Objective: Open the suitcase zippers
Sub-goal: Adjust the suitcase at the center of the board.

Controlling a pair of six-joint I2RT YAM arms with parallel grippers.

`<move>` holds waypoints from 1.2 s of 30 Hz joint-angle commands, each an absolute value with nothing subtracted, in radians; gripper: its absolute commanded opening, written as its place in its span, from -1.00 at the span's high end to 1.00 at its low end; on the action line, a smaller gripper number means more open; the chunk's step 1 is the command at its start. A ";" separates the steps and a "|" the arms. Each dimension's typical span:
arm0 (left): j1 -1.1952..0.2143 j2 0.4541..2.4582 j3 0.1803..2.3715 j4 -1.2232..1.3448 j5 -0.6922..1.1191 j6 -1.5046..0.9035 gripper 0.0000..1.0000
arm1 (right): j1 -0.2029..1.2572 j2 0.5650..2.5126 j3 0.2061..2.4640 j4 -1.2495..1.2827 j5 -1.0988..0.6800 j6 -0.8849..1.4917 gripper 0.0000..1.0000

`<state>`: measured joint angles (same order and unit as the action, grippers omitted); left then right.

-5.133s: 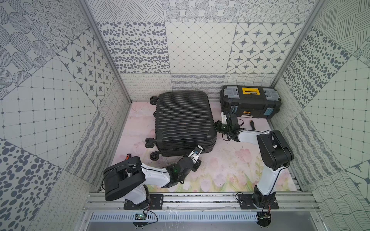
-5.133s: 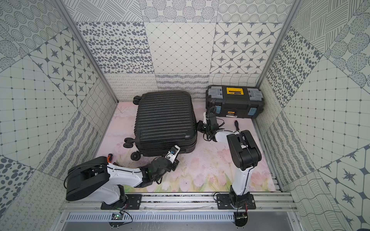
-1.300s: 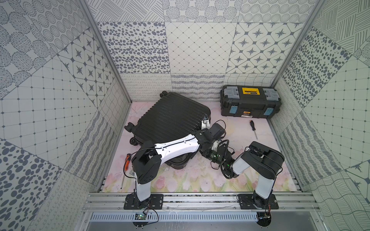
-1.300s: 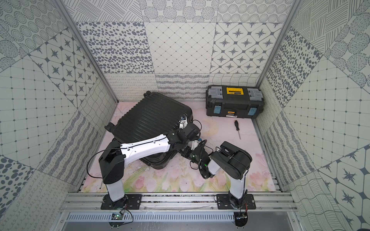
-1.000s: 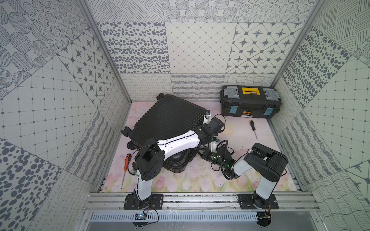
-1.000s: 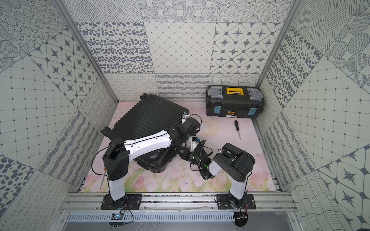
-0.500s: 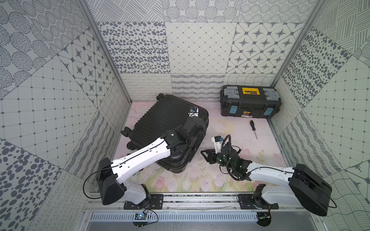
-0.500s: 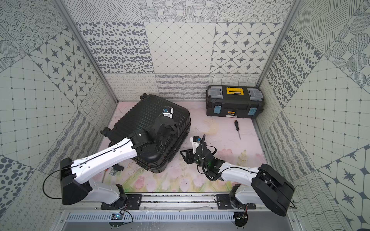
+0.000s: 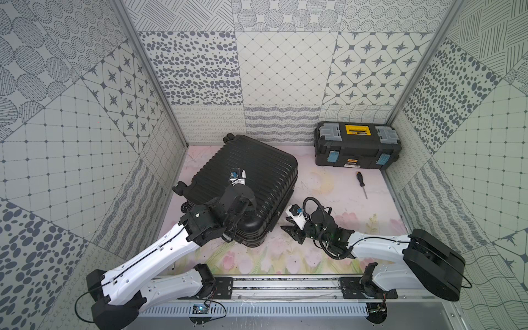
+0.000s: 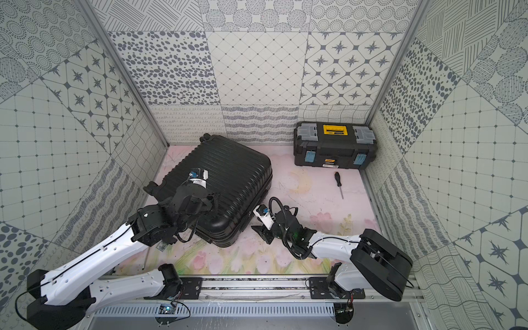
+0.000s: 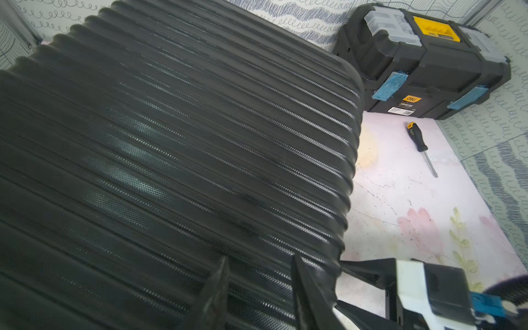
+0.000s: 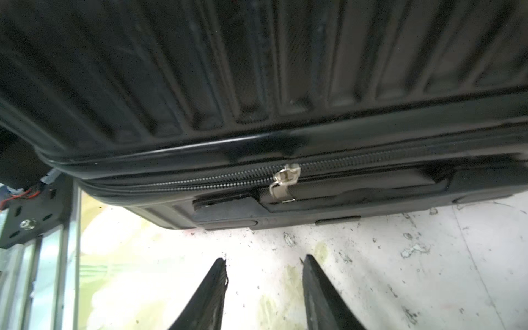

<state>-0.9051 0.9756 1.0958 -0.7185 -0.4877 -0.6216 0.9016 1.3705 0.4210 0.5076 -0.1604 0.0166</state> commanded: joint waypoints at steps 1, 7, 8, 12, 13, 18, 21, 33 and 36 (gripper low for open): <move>-0.896 0.948 1.069 -0.812 -0.445 -0.671 0.27 | 0.899 1.458 0.492 0.656 -0.189 -0.057 0.12; -0.895 0.954 1.040 -0.781 -0.428 -0.680 0.26 | 0.897 1.507 0.522 0.750 -0.172 -0.056 0.14; -0.896 0.958 1.035 -0.778 -0.423 -0.684 0.26 | 0.897 1.507 0.523 0.753 -0.177 -0.058 0.15; -0.896 0.980 1.016 -0.738 -0.359 -0.711 0.26 | 0.897 1.524 0.535 0.743 -0.196 -0.069 0.23; -0.896 0.989 1.015 -0.727 -0.338 -0.715 0.26 | 0.896 1.532 0.535 0.741 -0.198 -0.072 0.27; -0.906 1.025 1.029 -0.686 -0.268 -0.743 0.22 | 0.873 1.561 0.535 0.741 -0.211 -0.067 0.81; -0.924 1.046 1.048 -0.685 -0.261 -0.751 0.15 | 0.856 1.550 0.535 0.732 -0.219 -0.062 1.00; -0.942 1.142 1.014 -0.867 -0.382 -0.833 0.11 | 0.722 1.454 0.604 0.554 -0.264 -0.005 1.00; -0.941 1.143 0.988 -0.886 -0.393 -0.838 0.14 | 0.683 1.441 0.625 0.487 -0.281 -0.020 1.00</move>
<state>-0.9409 1.1152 1.0485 -0.6487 -0.4541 -0.7818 0.7200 1.4883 0.5709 0.4732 -0.2764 -0.0216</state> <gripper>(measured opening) 0.432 0.048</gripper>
